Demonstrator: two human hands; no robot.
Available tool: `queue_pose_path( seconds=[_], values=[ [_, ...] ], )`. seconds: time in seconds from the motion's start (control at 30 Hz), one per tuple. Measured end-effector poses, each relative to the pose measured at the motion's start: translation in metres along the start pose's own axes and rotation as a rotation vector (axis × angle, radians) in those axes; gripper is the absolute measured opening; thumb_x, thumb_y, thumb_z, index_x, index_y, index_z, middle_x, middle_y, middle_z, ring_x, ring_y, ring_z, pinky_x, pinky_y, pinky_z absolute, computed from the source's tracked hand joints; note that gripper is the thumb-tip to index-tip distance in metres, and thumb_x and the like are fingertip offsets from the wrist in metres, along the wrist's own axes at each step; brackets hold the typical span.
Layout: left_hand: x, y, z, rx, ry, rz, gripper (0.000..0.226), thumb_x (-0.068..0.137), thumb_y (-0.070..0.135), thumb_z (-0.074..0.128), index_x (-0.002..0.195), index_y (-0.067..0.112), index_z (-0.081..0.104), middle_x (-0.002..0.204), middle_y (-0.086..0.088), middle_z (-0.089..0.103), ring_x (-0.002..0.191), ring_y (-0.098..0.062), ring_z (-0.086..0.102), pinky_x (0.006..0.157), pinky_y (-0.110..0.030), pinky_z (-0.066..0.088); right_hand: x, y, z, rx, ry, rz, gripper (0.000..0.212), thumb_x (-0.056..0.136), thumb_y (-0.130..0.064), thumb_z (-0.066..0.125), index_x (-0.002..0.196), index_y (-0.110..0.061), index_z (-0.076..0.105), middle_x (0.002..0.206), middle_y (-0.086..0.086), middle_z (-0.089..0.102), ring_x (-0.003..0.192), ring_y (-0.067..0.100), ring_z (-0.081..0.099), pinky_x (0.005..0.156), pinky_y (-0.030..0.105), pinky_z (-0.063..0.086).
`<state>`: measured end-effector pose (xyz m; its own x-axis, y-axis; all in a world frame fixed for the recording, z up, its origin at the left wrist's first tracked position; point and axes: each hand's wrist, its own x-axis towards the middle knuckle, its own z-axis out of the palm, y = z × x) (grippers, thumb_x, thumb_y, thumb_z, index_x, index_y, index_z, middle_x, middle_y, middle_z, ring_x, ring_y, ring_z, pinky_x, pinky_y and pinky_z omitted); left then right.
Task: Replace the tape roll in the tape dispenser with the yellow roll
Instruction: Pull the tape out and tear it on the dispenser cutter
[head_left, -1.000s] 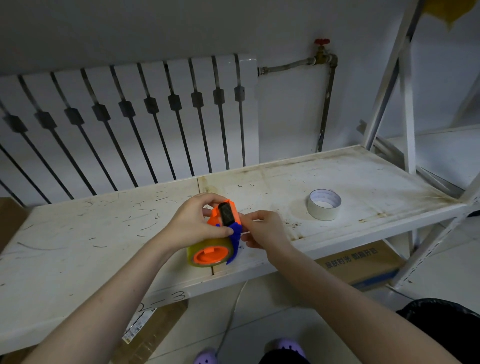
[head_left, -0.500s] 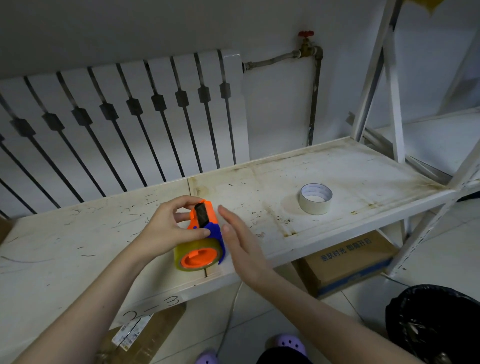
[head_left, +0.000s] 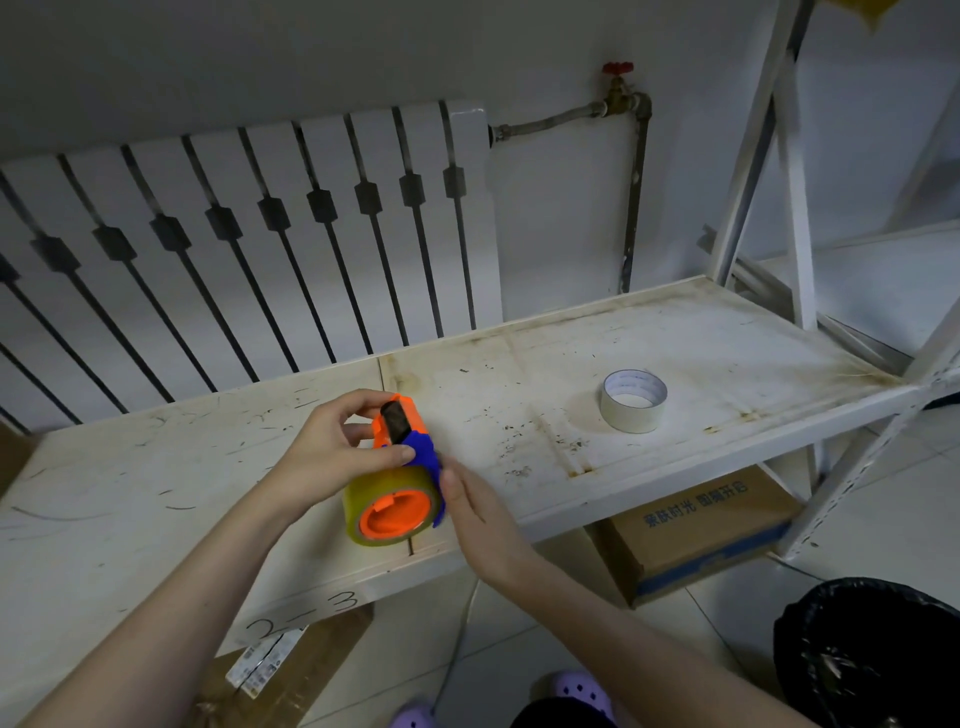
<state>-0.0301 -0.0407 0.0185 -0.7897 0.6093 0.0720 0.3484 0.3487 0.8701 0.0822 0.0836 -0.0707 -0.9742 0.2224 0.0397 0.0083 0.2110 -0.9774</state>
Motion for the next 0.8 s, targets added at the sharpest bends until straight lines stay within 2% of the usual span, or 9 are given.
queue_pose_path(
  seconds=[0.07,0.13,0.23,0.33,0.43,0.53,0.63,0.7,0.8],
  values=[
    [0.003,0.002,0.003,0.026,0.054,-0.051,0.06,0.055,0.027,0.086,0.11,0.023,0.063,0.104,0.007,0.06,0.093,-0.014,0.062,0.073,-0.029,0.053,-0.001,0.006,-0.007,-0.058,0.027,0.066,0.068,0.087,-0.057,0.049,0.144,-0.025,0.03,0.147,-0.005,0.039,0.136,0.012,0.037,0.108,0.031,0.037],
    [0.01,0.005,0.008,0.031,0.141,-0.088,0.058,0.054,0.029,0.087,0.107,0.019,0.066,0.1,0.003,0.06,0.089,-0.017,0.062,0.075,-0.033,0.053,-0.003,0.013,-0.012,-0.123,0.01,0.041,0.085,0.077,-0.044,0.07,0.145,-0.025,0.022,0.147,-0.009,0.033,0.136,0.009,0.033,0.108,0.032,0.037],
    [0.021,0.007,0.02,-0.123,0.302,-0.204,0.045,0.061,0.022,0.086,0.102,0.014,0.068,0.093,-0.004,0.061,0.086,-0.019,0.06,0.07,-0.03,0.049,-0.001,0.013,-0.012,-0.137,-0.015,-0.022,0.112,0.06,-0.041,0.084,0.144,-0.034,0.012,0.142,-0.018,0.028,0.133,0.003,0.032,0.105,0.027,0.038],
    [0.022,0.007,0.033,-0.431,0.354,-0.381,0.051,0.063,0.023,0.085,0.109,0.011,0.065,0.101,-0.009,0.069,0.089,-0.023,0.067,0.061,-0.027,0.048,0.004,0.013,-0.013,-0.228,0.094,-0.067,0.122,0.05,-0.045,0.087,0.142,-0.041,0.006,0.14,-0.018,0.024,0.127,0.0,0.032,0.1,0.025,0.041],
    [0.019,0.009,0.042,-0.561,0.369,-0.47,0.052,0.066,0.024,0.083,0.11,0.009,0.063,0.097,-0.009,0.07,0.085,-0.024,0.068,0.059,-0.027,0.05,0.004,0.017,-0.02,-0.301,0.164,-0.126,0.115,0.053,-0.043,0.086,0.139,-0.041,0.01,0.135,-0.018,0.027,0.123,0.0,0.034,0.097,0.024,0.044],
    [0.02,0.008,0.047,-0.587,0.271,-0.46,0.06,0.066,0.032,0.083,0.118,0.01,0.06,0.095,-0.007,0.07,0.084,-0.023,0.068,0.067,-0.031,0.052,0.004,0.017,-0.034,-0.304,0.172,-0.135,0.111,0.056,-0.038,0.086,0.138,-0.039,0.012,0.13,-0.019,0.028,0.123,0.002,0.035,0.094,0.02,0.041],
    [0.019,0.004,0.05,-0.535,0.177,-0.505,0.077,0.066,0.045,0.079,0.13,0.016,0.048,0.119,-0.007,0.061,0.107,-0.026,0.062,0.087,-0.04,0.05,0.009,0.013,-0.057,-0.304,0.233,-0.098,0.11,0.056,-0.043,0.085,0.141,-0.033,0.016,0.132,-0.016,0.032,0.122,0.005,0.038,0.095,0.024,0.041],
    [0.015,-0.002,0.053,-0.473,0.186,-0.521,0.069,0.07,0.047,0.076,0.127,0.016,0.05,0.123,-0.005,0.057,0.112,-0.026,0.058,0.095,-0.042,0.045,0.017,0.012,-0.076,-0.335,0.304,-0.062,0.109,0.055,-0.045,0.085,0.141,-0.03,0.02,0.136,-0.009,0.035,0.122,0.01,0.041,0.096,0.03,0.044],
    [0.004,-0.008,0.056,-0.469,0.166,-0.51,0.03,0.08,0.031,0.07,0.105,0.015,0.063,0.107,-0.005,0.065,0.098,-0.02,0.062,0.085,-0.035,0.044,0.033,0.01,-0.103,-0.502,0.4,0.016,0.109,0.054,-0.047,0.083,0.142,-0.024,0.024,0.138,-0.001,0.039,0.124,0.019,0.042,0.094,0.037,0.046]
  ],
)
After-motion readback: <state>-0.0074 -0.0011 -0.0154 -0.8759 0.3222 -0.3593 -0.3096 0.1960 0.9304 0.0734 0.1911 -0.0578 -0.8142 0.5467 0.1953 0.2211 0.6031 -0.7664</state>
